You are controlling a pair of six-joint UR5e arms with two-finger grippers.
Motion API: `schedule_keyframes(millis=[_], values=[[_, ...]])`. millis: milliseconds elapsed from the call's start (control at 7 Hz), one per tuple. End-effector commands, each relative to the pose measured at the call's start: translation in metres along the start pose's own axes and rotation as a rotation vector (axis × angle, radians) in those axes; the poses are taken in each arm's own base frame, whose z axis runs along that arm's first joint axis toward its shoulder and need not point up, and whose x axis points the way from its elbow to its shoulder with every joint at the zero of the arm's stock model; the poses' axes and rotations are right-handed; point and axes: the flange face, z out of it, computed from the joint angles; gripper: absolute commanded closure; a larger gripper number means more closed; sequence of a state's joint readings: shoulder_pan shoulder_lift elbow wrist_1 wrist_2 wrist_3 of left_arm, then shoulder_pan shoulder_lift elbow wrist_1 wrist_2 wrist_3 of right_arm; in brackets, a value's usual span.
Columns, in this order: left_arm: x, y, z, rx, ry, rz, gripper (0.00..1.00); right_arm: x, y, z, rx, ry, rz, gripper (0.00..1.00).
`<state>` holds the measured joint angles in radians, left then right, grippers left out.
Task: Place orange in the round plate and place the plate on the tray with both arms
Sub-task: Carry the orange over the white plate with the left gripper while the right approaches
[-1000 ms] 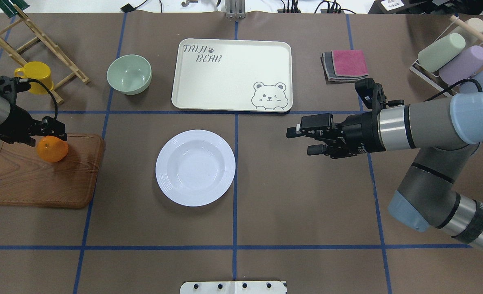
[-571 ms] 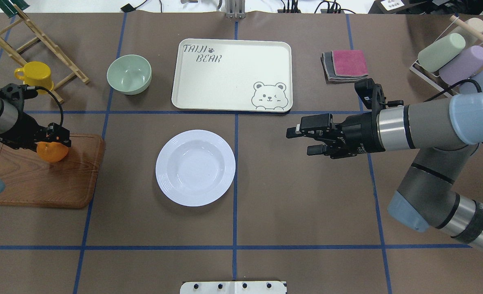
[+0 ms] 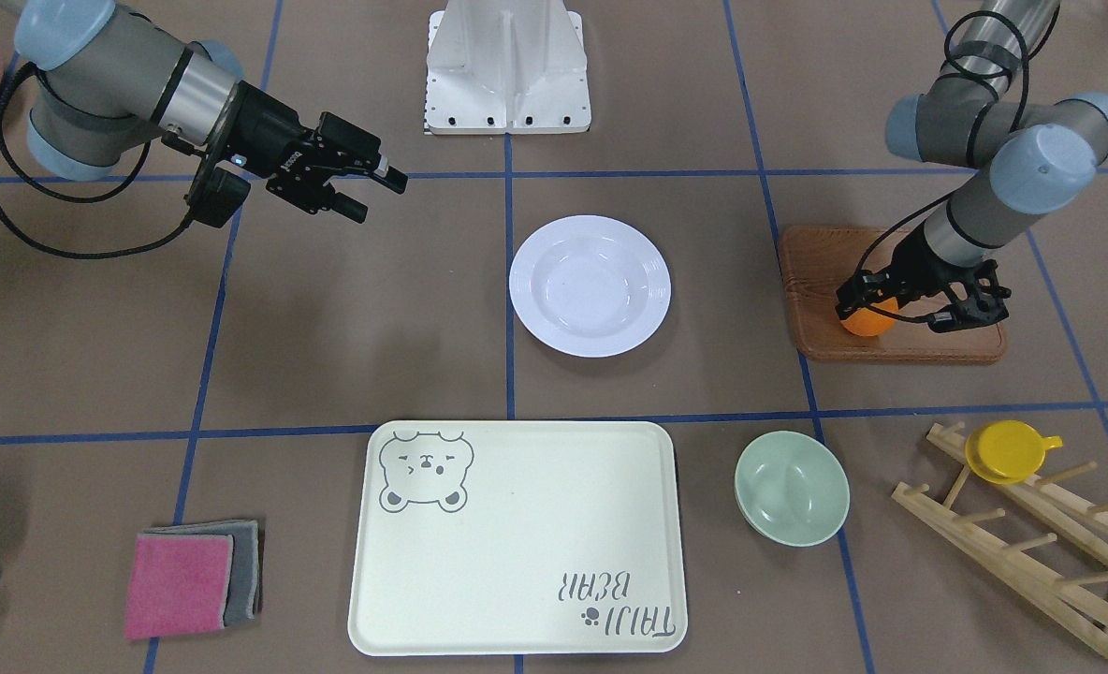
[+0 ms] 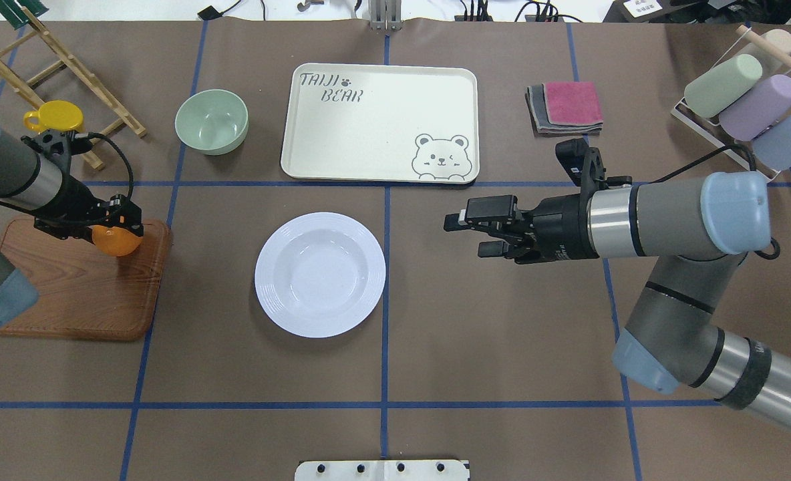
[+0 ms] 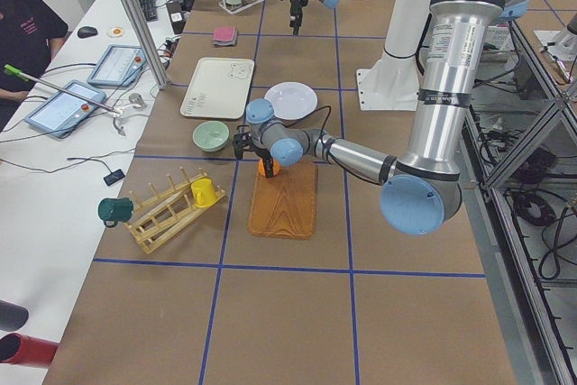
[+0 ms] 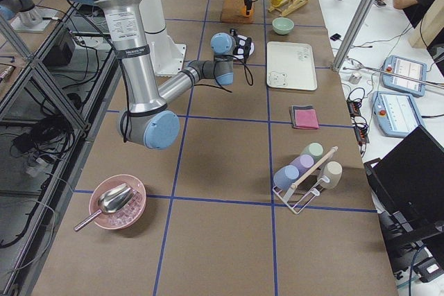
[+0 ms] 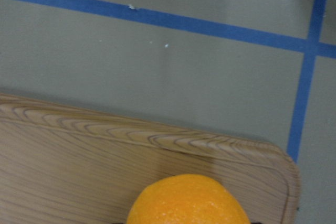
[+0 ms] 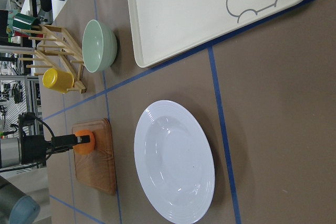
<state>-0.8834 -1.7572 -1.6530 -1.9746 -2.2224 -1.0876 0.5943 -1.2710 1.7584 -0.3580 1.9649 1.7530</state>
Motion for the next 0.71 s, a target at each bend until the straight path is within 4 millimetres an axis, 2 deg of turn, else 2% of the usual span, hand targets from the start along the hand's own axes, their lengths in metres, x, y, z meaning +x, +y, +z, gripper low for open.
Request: schedule_keyframes(millis=[0,143,286,571], values=[[0.084,0.001,-0.024,-0.005,0.027,-0.071,0.27,0.017,0.013,0.046,0.069,-0.144,-0.025,0.00],[0.137,0.028,-0.009,-0.042,0.052,-0.105,0.27,0.038,0.015,0.069,0.099,-0.203,-0.025,0.00],[0.176,0.048,-0.001,-0.040,0.066,-0.119,0.27,0.048,0.020,0.075,0.104,-0.214,-0.021,0.00],[0.230,0.090,0.018,-0.049,0.082,-0.139,0.27,0.052,0.031,0.097,0.125,-0.198,-0.005,0.00]])
